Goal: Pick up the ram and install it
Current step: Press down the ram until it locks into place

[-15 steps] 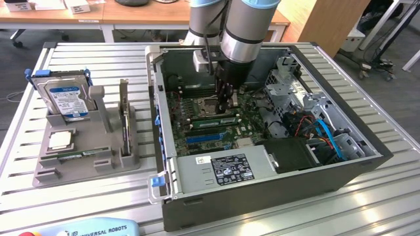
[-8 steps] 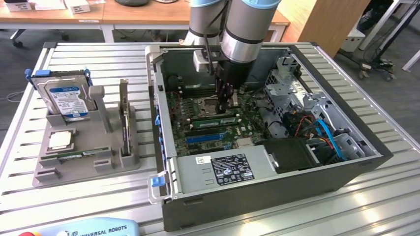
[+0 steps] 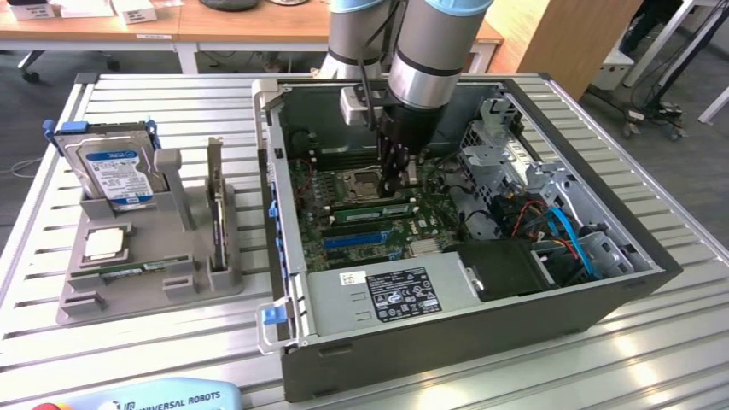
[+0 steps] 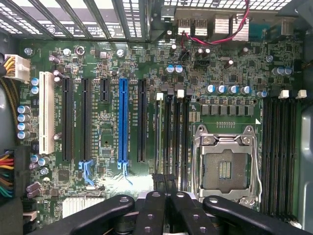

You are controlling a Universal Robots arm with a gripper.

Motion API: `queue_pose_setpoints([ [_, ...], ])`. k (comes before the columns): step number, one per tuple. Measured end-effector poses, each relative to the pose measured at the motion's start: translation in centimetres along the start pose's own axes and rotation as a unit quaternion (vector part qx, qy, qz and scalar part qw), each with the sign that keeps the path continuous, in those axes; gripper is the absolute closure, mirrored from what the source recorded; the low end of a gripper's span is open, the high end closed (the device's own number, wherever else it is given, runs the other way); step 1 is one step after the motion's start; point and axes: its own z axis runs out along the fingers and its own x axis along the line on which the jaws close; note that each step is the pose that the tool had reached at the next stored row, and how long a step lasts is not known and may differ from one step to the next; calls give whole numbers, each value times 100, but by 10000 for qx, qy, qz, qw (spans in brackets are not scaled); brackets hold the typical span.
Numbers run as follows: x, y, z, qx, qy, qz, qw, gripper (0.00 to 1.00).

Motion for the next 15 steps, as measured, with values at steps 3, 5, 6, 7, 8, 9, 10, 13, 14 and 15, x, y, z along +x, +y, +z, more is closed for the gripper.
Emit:
queue_pose_setpoints([
  [3, 0, 0, 0, 0, 0, 0, 10000, 90],
  [5, 0, -1, 0, 0, 0, 0, 10000, 90],
  [6, 0, -1, 0, 0, 0, 0, 10000, 90],
  [7, 0, 0, 0, 0, 0, 0, 10000, 90],
  [8, 0, 0, 0, 0, 0, 0, 10000, 90],
  [9, 0, 0, 0, 0, 0, 0, 10000, 90],
  [10, 0, 0, 0, 0, 0, 0, 10000, 90],
  [13, 0, 0, 0, 0, 0, 6, 10000, 90],
  [14, 0, -1, 0, 1, -1, 33, 10000, 90],
  [15, -1, -1, 0, 2, -3, 73, 10000, 90],
])
